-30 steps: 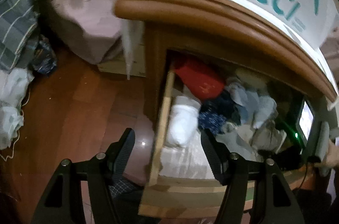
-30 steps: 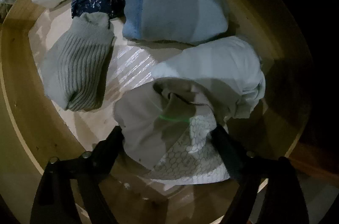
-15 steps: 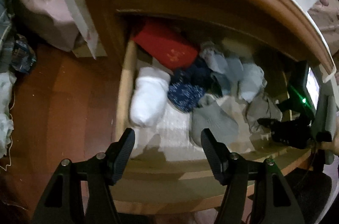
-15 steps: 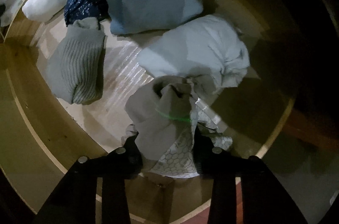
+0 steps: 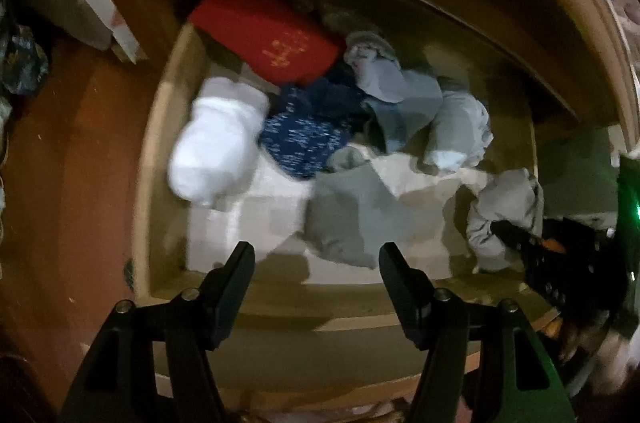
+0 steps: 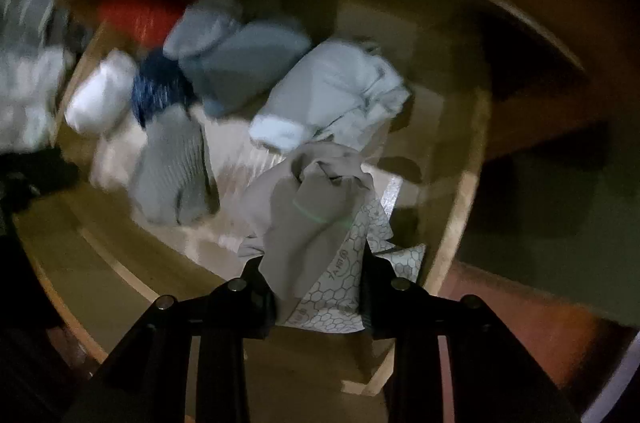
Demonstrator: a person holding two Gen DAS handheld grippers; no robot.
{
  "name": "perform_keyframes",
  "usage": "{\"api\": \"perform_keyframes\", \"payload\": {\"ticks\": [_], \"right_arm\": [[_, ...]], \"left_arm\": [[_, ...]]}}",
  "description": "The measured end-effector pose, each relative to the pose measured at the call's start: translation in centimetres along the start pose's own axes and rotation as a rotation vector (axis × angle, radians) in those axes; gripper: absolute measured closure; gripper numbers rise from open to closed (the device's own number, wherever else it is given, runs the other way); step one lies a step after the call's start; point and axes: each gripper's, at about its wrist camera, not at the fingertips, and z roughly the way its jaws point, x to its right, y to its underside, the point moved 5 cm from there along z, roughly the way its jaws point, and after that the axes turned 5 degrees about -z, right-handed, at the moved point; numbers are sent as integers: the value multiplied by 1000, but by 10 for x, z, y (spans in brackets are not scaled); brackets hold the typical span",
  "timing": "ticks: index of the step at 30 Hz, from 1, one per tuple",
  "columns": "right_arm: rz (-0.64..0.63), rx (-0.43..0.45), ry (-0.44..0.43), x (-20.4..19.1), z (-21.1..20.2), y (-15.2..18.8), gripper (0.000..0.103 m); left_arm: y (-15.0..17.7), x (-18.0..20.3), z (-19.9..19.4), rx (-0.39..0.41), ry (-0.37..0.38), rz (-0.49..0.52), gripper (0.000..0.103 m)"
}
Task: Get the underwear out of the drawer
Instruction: 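Grasp the grey hexagon-patterned underwear with right gripper while left reaches into drawer, then grasp the grey ribbed underwear with the left gripper and lift it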
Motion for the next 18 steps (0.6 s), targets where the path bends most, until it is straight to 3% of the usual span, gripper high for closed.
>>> {"api": "perform_keyframes", "payload": {"ticks": [7, 14, 18], "right_arm": [[138, 133, -50, 12, -32, 14, 74], [203, 191, -55, 3, -36, 31, 74], [235, 227, -42, 5, -41, 35, 74]], "left_arm": [[-7, 24, 18, -73, 8, -57, 37], [-11, 32, 48, -171, 4, -175, 37], [-17, 31, 58, -182, -24, -210, 37]]}}
